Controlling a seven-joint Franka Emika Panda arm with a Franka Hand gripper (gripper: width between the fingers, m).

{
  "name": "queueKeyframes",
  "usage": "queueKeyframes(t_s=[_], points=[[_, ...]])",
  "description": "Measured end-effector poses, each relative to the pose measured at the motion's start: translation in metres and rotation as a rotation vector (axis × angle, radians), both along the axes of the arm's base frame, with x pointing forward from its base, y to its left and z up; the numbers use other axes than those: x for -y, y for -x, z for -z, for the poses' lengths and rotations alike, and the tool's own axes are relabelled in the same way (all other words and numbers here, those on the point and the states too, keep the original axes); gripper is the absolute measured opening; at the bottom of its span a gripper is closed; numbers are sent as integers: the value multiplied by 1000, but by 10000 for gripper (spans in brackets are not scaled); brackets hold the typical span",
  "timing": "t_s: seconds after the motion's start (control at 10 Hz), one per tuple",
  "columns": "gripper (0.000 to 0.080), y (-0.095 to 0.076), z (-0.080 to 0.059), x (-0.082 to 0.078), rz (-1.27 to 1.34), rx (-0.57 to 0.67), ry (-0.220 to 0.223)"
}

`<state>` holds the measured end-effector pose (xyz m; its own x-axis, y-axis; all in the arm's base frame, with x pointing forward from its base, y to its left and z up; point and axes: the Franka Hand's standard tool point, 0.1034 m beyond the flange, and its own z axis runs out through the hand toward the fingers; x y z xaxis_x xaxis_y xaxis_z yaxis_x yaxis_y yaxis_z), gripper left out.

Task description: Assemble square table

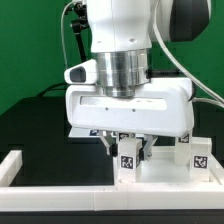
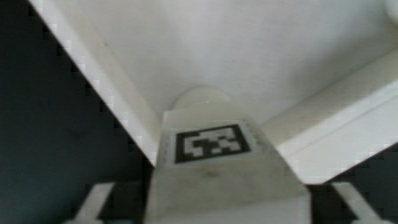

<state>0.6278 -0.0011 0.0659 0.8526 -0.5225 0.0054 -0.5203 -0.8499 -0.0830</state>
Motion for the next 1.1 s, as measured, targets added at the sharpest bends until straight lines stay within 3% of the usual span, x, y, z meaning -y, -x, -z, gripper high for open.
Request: queueKeyframes(t_s=[0.1,0.5,0.8,1.0,1.1], points=[[283,0,0,0,62,-4,-3],[288,0,0,0,372,-25,-19],[288,1,0,3,800,-102,-54],[288,2,1,1,1125,-134,-139],[288,2,1,-2,1260,-134,-161]])
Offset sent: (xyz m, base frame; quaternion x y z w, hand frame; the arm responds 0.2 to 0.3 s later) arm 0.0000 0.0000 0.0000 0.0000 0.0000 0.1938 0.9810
